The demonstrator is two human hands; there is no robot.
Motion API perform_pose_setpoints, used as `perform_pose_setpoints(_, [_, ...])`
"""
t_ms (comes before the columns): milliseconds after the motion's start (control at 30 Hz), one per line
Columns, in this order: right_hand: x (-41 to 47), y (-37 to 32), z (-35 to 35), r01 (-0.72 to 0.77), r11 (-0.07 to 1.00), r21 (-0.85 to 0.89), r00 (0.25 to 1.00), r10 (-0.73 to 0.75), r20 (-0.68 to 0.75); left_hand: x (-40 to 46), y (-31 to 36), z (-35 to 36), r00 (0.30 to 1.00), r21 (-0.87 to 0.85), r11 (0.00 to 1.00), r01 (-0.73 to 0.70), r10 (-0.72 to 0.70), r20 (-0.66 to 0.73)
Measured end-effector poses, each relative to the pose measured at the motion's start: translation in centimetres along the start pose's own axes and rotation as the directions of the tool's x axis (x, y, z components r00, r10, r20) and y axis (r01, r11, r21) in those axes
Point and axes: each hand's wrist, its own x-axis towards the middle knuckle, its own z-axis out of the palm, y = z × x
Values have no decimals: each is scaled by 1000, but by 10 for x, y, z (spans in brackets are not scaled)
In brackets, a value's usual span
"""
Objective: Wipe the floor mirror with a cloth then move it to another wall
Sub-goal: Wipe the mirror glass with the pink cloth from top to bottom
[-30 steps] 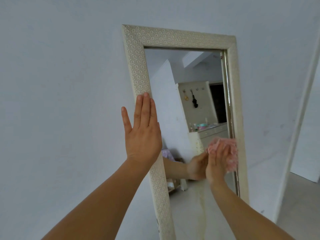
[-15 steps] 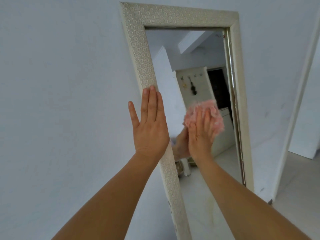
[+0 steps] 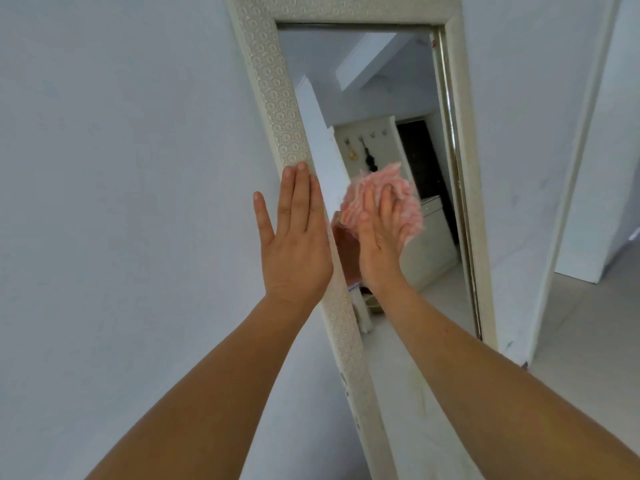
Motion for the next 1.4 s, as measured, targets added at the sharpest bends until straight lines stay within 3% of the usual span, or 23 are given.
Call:
perform_pose_setpoints(67, [9,-26,-1,134,989,61,988,-138,69,-1,-1,-2,1000,-33,999,-5,5,-8])
perform_pose_setpoints(200, [-14,-17,7,168,977,135,980,-180,87,-13,-7,1,999,-44,998,-40,40,-9])
perform_pose_setpoints(400, [-107,44,32,-119,963,243,992,105,72,-39,-5,6,995,-51,994,-95,96,29])
perform_pose_setpoints(533, [-175,93,44,-245,969,15,969,245,17,-63,-3,11,954,-42,960,-276,279,111])
perform_pose_setpoints(667, [-218,112,45,-545,768,335,830,552,84,-73,-1,11,923,-38,935,-352,354,151])
perform_pose_setpoints(767, [-223,127,52,-774,538,334,591,802,80,-73,-1,9,923,-53,939,-341,345,171])
perform_pose_setpoints(800, [-214,121,53,-809,502,305,549,831,88,-73,-2,9,922,-58,938,-341,346,172])
perform_pose_setpoints(833, [-201,111,51,-801,524,291,562,825,62,-73,-2,9,922,-64,937,-343,349,168])
perform_pose_setpoints(867, [-185,95,48,-737,603,304,634,773,4,-73,-3,10,922,-69,936,-346,353,161])
perform_pose_setpoints(933, [-144,55,36,-458,845,276,853,505,-131,-73,-3,12,925,-74,935,-346,353,142])
perform_pose_setpoints(1000, [-102,25,23,-250,914,319,955,288,-77,-73,-3,12,930,-85,938,-336,344,130])
perform_pose_setpoints(1067, [-67,15,12,-241,886,397,969,245,41,-73,-3,12,930,-92,938,-334,344,129])
perform_pose_setpoints(1167, [-46,31,11,-127,965,231,989,140,-41,-74,-4,12,926,-85,933,-350,358,118])
perform_pose_setpoints(1300, [-84,78,17,-173,985,19,952,173,-251,-76,-4,16,924,-66,931,-360,366,112])
perform_pose_setpoints(1367, [-119,105,21,-316,944,90,871,326,-368,-76,-3,17,923,-62,931,-360,365,124])
perform_pose_setpoints(1400, [-137,121,24,-467,847,254,757,531,-381,-76,-3,17,922,-59,931,-359,364,131])
